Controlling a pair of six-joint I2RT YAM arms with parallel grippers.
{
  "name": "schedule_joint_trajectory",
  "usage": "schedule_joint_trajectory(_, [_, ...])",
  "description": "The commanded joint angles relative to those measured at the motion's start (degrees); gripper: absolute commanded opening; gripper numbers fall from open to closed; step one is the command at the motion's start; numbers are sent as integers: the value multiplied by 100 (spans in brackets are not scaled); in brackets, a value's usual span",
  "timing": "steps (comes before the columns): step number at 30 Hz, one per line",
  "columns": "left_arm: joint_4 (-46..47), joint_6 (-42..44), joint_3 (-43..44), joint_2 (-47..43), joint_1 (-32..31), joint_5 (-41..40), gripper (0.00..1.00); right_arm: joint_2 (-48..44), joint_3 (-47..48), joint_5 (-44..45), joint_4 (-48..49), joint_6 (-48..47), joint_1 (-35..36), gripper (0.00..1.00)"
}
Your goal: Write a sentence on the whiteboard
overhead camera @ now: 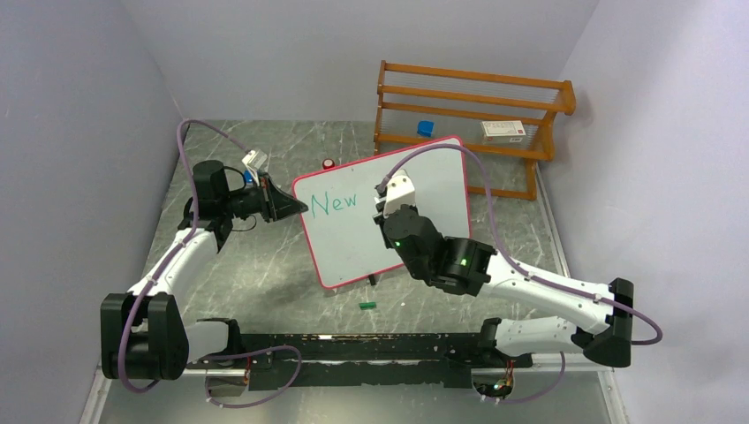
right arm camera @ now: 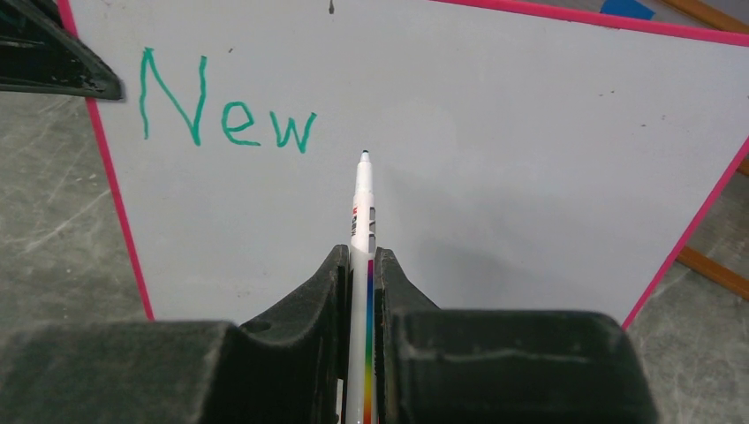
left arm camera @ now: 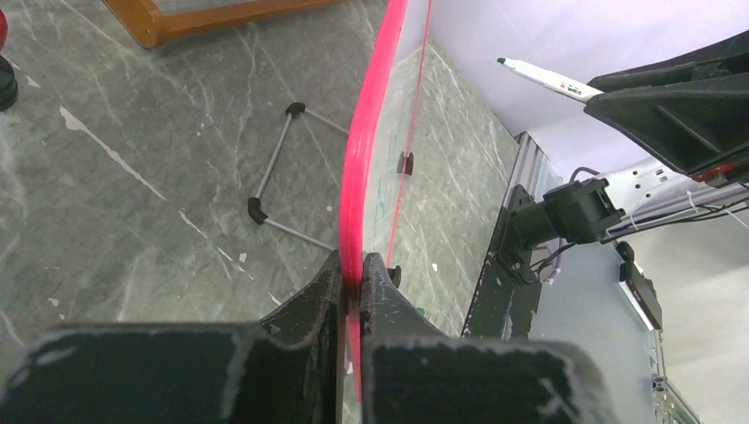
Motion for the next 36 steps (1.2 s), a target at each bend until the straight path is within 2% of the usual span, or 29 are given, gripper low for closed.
schedule_joint_trajectory(1, [-237, 318, 92, 25, 104, -191, 5, 131, 155, 300, 5, -87, -32, 0])
schedule_joint_trajectory(23, [-120, 227, 48, -3, 141, -168, 5, 607, 297, -264, 77, -44, -628, 0])
schedule_joint_trajectory(36, [42, 111, 9, 15, 171, -95, 5, 705, 356, -283, 4, -13, -762, 0])
